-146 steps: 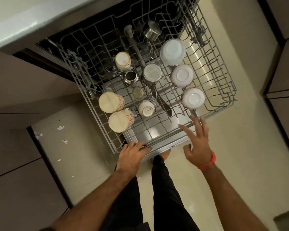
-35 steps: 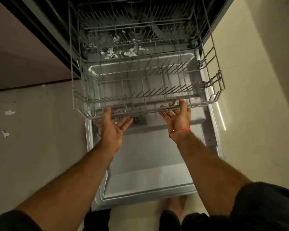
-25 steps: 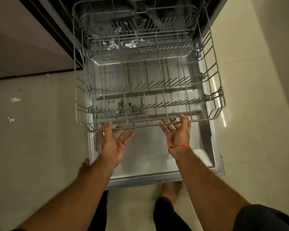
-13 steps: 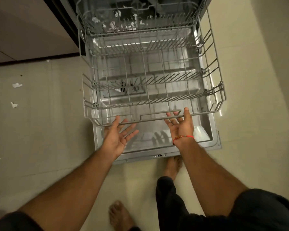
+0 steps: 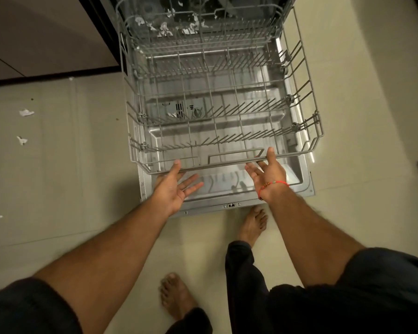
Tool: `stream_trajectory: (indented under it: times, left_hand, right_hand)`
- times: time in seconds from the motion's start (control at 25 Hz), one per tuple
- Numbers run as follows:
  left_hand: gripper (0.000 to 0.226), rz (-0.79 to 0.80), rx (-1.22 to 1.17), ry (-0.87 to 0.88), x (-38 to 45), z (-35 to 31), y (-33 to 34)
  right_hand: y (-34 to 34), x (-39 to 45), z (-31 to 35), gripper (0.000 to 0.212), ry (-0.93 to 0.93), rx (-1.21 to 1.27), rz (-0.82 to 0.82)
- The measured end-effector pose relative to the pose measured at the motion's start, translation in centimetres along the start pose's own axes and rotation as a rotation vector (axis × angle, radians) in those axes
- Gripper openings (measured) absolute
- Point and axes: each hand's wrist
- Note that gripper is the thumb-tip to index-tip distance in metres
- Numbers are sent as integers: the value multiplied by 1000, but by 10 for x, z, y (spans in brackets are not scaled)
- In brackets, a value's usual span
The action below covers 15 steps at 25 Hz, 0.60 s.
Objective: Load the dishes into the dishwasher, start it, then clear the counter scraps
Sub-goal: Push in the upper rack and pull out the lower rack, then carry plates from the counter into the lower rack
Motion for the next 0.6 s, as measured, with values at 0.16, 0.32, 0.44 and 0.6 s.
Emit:
stream_trajectory:
  times: [0.16, 0.32, 0.44, 0.6]
  left_hand:
    - [95, -112, 18, 16, -26, -11, -18]
    - [58, -130, 164, 69, -92, -45, -40]
    - [36, -6, 225, 153, -156, -94, -54]
    - [48, 21, 196, 205, -257, -179, -74]
  right_hand:
    - [-21, -31, -12, 62, 53, -58, -48]
    - [-14, -102, -28, 51, 22, -129, -148]
    - [19, -185, -36, 42, 24, -195, 6]
    - [89, -313, -53, 31, 72, -273, 192]
Point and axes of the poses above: each hand's wrist, its own x-axis towards the middle knuckle, its own y-axis out of the palm, z = x × y, and after that the axes turned 15 degrees about y, right-handed
